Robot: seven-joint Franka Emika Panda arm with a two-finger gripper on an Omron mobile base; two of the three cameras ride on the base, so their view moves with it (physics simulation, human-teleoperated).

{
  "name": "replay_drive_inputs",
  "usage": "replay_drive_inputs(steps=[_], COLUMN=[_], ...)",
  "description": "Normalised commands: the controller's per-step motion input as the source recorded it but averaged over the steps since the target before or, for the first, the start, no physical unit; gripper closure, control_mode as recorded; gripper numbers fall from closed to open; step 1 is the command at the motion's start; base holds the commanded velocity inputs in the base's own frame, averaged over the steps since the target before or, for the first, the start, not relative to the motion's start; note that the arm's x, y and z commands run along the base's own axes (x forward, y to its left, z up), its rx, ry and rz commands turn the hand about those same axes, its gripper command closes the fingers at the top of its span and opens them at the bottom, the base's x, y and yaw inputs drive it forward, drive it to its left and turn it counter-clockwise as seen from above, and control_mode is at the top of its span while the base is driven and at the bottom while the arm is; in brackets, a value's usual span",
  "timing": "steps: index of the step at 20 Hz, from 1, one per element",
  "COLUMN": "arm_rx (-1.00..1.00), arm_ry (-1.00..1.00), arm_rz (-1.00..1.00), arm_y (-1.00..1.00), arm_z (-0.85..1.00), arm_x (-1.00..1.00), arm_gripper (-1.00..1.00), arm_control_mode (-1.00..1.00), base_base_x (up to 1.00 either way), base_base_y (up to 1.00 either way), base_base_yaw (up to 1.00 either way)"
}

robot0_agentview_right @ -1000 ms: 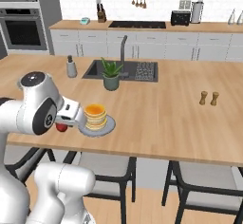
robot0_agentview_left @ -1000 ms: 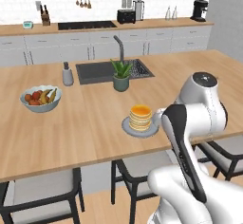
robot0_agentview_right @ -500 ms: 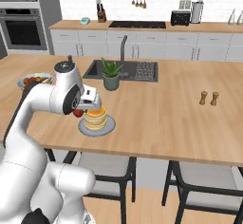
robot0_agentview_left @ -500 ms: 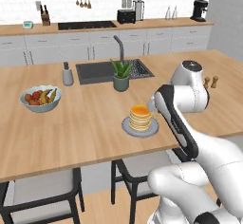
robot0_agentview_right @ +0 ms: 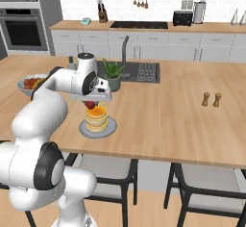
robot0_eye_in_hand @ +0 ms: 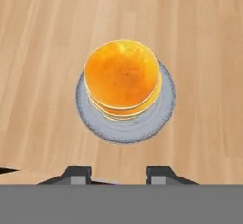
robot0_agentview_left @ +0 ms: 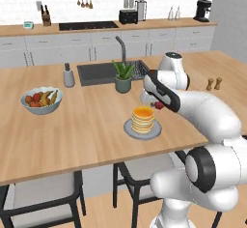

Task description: Take the strawberry from the fridge and place it on top of the pancake, located on the dining counter.

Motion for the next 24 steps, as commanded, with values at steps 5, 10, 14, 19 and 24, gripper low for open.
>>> replay_drive_inputs(steps=[5,10,14,19,24], arm_rx=[-0.09,-0.1,0.0,0.0,0.0], arm_ry=[0.05,0.08,0.01,0.0,-0.02], arm_rz=[0.0,0.0,0.0,0.0,0.0], arm_y=[0.22,0.28,-0.1,0.0,0.0], arm_z=[-0.58,-0.59,-0.49,-0.47,-0.13], arm_x=[1.0,0.91,0.11,0.0,0.0], arm_gripper=[1.0,1.0,1.0,1.0,-1.0], arm_control_mode=[-1.0,-1.0,-1.0,-1.0,-1.0], base_base_x=[0.0,0.0,0.0,0.0,0.0], base_base_y=[0.0,0.0,0.0,0.0,0.0], base_base_yaw=[0.0,0.0,0.0,0.0,0.0])
